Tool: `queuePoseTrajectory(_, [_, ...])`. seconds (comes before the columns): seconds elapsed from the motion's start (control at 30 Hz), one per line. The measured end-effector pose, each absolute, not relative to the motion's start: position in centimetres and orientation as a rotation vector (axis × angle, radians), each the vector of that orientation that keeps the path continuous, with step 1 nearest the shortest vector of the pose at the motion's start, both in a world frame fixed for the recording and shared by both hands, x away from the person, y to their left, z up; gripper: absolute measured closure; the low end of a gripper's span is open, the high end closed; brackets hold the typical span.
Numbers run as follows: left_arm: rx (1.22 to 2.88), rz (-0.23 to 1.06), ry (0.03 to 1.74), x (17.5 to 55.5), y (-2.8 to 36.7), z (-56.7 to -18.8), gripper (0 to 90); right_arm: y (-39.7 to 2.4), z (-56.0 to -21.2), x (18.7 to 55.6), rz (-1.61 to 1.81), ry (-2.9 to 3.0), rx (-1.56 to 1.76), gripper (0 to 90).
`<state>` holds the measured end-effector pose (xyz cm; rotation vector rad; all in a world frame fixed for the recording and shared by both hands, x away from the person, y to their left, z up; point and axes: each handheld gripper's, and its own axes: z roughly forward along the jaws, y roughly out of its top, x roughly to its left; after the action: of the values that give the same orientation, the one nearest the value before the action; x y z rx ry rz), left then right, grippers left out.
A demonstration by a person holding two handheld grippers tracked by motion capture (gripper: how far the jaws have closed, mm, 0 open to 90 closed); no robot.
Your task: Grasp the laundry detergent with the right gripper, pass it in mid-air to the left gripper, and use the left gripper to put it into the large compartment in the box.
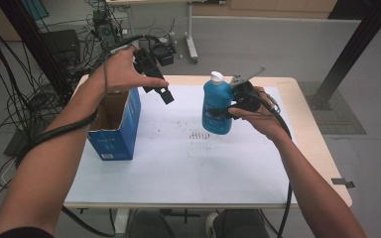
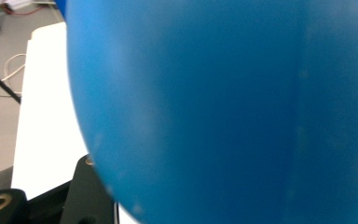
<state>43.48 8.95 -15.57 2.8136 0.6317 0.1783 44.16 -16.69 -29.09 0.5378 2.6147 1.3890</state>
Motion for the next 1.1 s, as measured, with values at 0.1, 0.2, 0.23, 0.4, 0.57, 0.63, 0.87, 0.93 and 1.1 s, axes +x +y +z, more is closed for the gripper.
queuePoseTrajectory(0.1, [2.842,0.190,0.613,43.4,8.9,-15.0,5.2,-15.0,-29.0,44.5,1.413,2.637,0.492,43.2])
queuePoseTrajectory(0.2, [2.855,0.190,0.589,43.2,8.8,-14.2,5.0,-13.4,-29.0,44.7,1.426,2.656,0.447,43.2])
queuePoseTrajectory(0.23, [2.855,0.192,0.576,43.2,8.8,-14.0,5.0,-12.8,-29.1,44.8,1.434,2.661,0.430,43.2])
queuePoseTrajectory(0.4, [2.875,0.166,0.521,42.8,8.7,-13.2,4.9,-10.4,-29.6,44.8,1.472,2.700,0.331,43.2])
queuePoseTrajectory(0.57, [2.928,0.155,0.499,42.6,8.4,-13.3,5.0,-8.3,-30.1,44.6,1.488,2.729,0.264,43.2])
queuePoseTrajectory(0.63, [2.939,0.147,0.488,42.5,8.2,-13.4,5.0,-7.7,-30.2,44.5,1.499,2.730,0.239,43.2])
queuePoseTrajectory(0.87, [2.965,0.108,0.447,42.1,7.8,-14.1,4.8,-6.2,-30.1,43.7,1.549,2.732,0.133,43.3])
queuePoseTrajectory(0.93, [2.978,0.107,0.442,42.0,7.6,-14.4,4.8,-6.1,-30.0,43.6,1.553,2.733,0.118,43.3])
queuePoseTrajectory(1.1, [2.991,0.074,0.423,41.9,7.3,-15.0,4.7,-5.6,-29.9,43.3,1.566,2.723,0.073,43.3])
